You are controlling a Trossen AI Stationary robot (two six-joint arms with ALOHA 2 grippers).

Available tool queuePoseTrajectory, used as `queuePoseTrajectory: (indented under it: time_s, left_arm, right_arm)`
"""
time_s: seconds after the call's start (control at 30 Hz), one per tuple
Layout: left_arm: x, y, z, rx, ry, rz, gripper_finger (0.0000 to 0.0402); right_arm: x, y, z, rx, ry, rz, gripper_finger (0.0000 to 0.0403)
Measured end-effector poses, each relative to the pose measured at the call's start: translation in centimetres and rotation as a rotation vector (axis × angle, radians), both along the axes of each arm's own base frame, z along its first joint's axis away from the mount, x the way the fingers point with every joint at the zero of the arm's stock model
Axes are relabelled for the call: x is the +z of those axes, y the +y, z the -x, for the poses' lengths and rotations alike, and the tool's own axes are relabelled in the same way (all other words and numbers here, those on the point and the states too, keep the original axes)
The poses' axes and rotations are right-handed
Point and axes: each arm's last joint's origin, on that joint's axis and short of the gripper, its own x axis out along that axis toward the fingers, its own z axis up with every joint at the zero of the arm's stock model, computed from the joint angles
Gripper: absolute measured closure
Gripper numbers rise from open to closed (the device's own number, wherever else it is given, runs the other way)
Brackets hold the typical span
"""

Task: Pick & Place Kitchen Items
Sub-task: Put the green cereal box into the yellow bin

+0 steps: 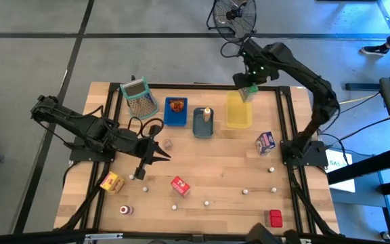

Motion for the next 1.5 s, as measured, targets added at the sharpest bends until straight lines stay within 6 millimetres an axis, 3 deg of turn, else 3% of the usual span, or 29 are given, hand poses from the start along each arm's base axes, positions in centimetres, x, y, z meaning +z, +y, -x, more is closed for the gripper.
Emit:
queuePoseTrajectory:
  time_s: [0.27,0.93,1.5]
  left_arm:
    - [-0.2,0.0,0.1,-0.001,0.021,-0.008,0.037]
    - [-0.2,0.0,0.1,0.008,0.023,0.011,0.037]
    - [-0.2,0.0,0.1,0.013,0.024,0.019,0.037]
  right_arm:
    - [-3.2,-1.4,-1.6,0.033,0.093,-0.097,0.0284]
    - [-7.6,-3.6,-3.7,-0.034,0.146,-0.153,0.0284]
    - [-8.2,-3.8,-4.0,-0.07,0.154,-0.164,0.0284]
